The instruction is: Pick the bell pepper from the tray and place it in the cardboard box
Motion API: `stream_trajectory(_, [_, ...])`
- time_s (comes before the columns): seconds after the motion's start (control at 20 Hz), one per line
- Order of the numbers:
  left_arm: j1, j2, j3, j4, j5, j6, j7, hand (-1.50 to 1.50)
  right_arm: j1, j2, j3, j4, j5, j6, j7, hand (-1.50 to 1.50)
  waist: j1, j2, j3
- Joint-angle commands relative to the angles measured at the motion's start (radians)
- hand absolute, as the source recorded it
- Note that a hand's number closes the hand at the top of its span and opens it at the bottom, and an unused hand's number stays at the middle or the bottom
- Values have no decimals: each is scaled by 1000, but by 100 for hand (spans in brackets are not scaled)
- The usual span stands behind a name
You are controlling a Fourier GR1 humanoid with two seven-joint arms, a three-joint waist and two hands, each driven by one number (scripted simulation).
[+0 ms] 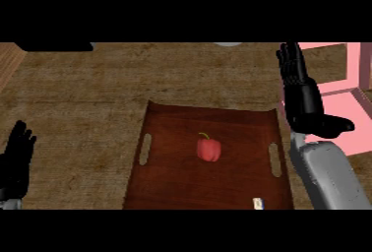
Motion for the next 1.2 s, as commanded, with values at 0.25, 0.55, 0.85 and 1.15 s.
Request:
stream_trajectory(0.25, [-162, 136, -167, -168, -169, -198, -124, 0, -86, -133, 92, -258, 227, -71, 168, -150, -122, -37, -20])
stream_trajectory(0.55, [-201, 107, -212, -141, -158, -286, -151, 0, 80, -329, 208, -428, 511, -43, 409, -150, -93, -12, -17])
stream_trajectory(0.85, [-257, 77, -253, -129, -192, -308, -130, 0, 93, -432, 358, -599, 748, 97, 557, -150, -46, -3, -16])
stream_trajectory(1.15, [-267, 52, -270, -132, -213, -312, -124, 0, 55, -472, 490, -726, 824, 404, 861, -150, -35, -4, -17])
